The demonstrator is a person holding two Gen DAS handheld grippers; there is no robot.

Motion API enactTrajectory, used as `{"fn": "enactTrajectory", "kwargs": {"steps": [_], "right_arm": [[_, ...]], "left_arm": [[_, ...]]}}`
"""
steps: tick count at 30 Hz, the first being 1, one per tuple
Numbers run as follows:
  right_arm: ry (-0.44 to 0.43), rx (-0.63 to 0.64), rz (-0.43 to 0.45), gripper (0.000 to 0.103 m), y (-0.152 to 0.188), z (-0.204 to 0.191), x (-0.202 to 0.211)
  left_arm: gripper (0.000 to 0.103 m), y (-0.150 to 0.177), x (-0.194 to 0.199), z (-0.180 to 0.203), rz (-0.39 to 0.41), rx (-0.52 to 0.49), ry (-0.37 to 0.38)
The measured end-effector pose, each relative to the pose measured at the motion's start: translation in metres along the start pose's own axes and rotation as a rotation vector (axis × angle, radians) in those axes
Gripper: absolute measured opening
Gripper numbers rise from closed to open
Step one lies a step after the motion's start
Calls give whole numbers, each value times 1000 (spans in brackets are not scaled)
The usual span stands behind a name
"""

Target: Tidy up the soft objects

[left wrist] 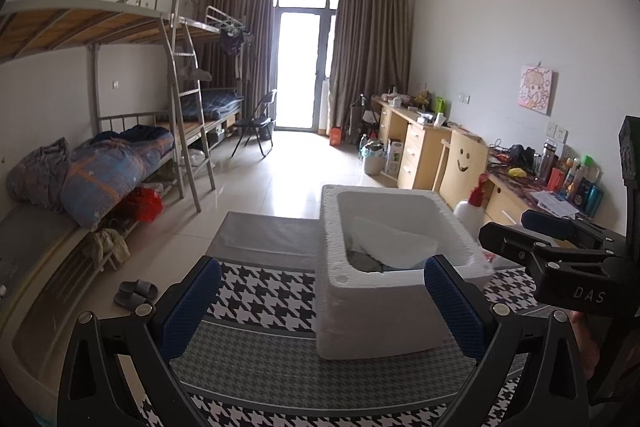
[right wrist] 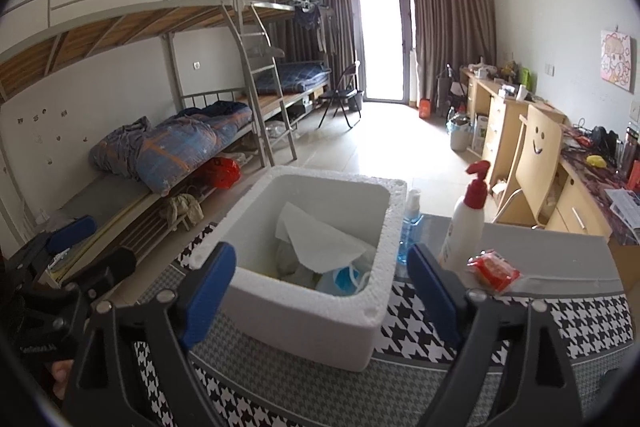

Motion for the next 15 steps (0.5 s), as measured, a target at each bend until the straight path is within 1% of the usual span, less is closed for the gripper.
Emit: {"fn": "enactTrajectory", "kwargs": {"steps": [9, 11, 15], "right_arm": [[19, -10, 47, 90, 1, 10, 27], [25, -18, 58, 96, 2, 14, 32], [48, -30, 96, 100, 3, 23, 47]], "left_arm": [[102, -4, 21, 22, 40, -25, 57], [102, -5, 25, 29, 48, -32, 72], [102, -2, 29, 41, 53, -44, 95]]}}
Point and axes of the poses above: each gripper's, at about its wrist camera, not at the fingertips, and x roughly against the way its jaws point, z to its right, y to its underside, the point moved 10 cm from there along -x, roughly the way its jaws point, and after that the axes turned 7 degrees about z, right-handed, at the moved point
